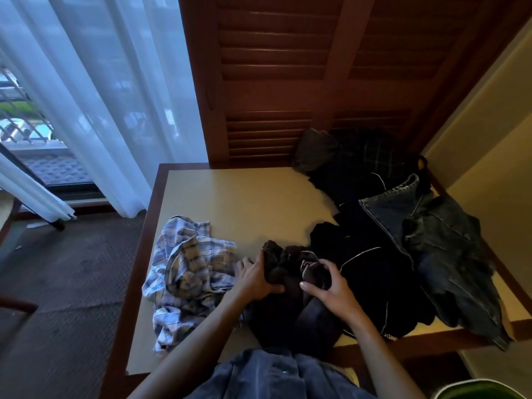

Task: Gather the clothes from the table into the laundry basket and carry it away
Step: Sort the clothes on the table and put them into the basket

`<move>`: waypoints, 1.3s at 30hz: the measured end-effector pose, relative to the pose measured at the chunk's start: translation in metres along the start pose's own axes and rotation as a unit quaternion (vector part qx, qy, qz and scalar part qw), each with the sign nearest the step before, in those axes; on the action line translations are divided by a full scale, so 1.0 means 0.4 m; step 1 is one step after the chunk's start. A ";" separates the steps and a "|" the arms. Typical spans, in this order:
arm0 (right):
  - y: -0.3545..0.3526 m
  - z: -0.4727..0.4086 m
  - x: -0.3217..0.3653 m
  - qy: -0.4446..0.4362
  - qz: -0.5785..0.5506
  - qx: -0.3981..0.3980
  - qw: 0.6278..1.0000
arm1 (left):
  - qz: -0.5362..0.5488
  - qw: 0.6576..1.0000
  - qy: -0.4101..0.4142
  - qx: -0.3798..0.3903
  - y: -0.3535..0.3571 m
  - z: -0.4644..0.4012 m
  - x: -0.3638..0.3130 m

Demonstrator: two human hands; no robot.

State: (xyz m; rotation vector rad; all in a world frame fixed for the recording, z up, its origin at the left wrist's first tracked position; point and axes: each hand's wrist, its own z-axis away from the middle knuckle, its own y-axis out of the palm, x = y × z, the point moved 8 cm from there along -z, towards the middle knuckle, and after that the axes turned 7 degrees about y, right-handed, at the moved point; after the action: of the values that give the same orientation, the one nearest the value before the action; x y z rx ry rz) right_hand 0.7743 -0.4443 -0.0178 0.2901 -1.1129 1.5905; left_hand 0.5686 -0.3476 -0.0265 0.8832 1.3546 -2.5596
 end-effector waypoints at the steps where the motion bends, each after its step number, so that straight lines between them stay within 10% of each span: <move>1: -0.010 -0.008 -0.050 0.027 0.019 -0.006 0.999 | 0.009 1.000 -0.003 0.005 0.010 0.005 0.012; 14: 0.061 0.045 0.140 -0.130 -0.021 -0.157 0.979 | 0.165 0.977 0.118 -0.064 -0.050 0.055 -0.026; 19: 0.129 0.021 0.231 -0.178 0.155 -0.094 0.967 | 0.021 0.954 -0.028 -0.297 -0.221 0.109 0.141; 24: 0.258 -0.056 0.149 -0.100 0.365 0.023 0.925 | -0.046 0.969 -0.153 -0.191 -0.170 0.109 0.317; 39: 0.286 -0.121 0.160 -0.042 0.421 0.042 0.905 | -0.193 0.966 -0.079 -0.155 -0.134 0.056 0.330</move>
State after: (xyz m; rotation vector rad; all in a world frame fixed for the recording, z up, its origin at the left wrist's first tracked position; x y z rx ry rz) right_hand 0.6700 -0.3593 -0.0562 -0.1003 -1.3270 2.4069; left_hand 0.4307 -0.3116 -0.0499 0.3817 1.9633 -2.4925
